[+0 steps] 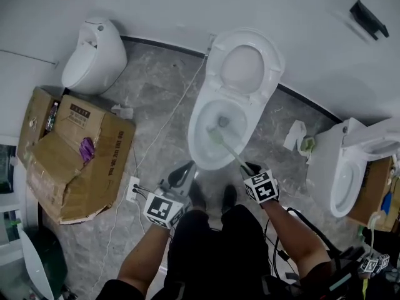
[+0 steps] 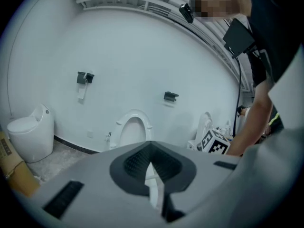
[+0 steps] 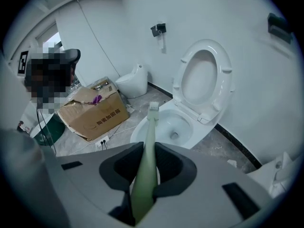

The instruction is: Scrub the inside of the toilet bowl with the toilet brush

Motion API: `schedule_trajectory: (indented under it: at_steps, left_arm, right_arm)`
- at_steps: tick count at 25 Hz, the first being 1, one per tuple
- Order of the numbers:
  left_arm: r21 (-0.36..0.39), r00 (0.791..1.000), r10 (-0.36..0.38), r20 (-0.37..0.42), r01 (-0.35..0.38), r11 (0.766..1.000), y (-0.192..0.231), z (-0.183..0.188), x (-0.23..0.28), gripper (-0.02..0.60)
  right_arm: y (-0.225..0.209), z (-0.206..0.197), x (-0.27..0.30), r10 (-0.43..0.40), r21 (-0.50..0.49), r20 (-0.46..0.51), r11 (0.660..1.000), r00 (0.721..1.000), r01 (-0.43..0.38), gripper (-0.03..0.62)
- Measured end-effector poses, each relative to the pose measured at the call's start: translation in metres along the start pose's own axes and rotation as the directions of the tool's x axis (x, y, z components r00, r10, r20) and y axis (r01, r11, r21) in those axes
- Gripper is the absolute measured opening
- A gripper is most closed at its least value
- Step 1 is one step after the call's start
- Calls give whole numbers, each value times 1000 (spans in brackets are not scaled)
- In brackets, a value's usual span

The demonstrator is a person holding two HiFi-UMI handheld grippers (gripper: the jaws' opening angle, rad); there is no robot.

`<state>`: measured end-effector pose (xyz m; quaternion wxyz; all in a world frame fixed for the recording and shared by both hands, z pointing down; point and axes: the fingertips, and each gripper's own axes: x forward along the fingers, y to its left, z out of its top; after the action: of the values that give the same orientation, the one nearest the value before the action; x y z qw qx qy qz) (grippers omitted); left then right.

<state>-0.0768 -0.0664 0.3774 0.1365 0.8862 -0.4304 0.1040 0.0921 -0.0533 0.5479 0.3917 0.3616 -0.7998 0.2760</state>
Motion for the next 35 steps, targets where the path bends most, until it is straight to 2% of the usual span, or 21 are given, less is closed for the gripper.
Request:
schedule_trajectory:
  at_steps: [4, 8, 13, 18, 26, 35]
  left_arm:
    - [30, 999, -31, -16, 31, 999, -17, 19, -3, 0]
    - [51, 998, -61, 8, 60, 997, -30, 38, -4, 2]
    - [48, 996, -88, 6, 87, 995, -41, 36, -4, 0]
    - [20, 997, -59, -42, 60, 998, -27, 7, 10, 2]
    - [-8, 997, -31, -67, 30, 1000, 6, -50, 38, 2]
    - [-38, 995, -12, -98, 9, 999, 43, -107, 57, 2]
  right_arm:
    - [1, 14, -23, -1, 2, 32, 1000, 999, 1, 81]
    - [1, 29, -41, -3, -5, 57, 1000, 998, 3, 81]
    - [-4, 19, -39, -19, 25, 38, 1000, 999, 18, 81]
    - [-14, -2, 5, -24, 20, -14, 1000, 1000, 24, 81]
    - [-21, -40, 96, -34, 41, -97, 998, 995, 38, 81]
    - [-41, -53, 180, -52, 65, -157, 996, 986, 62, 81]
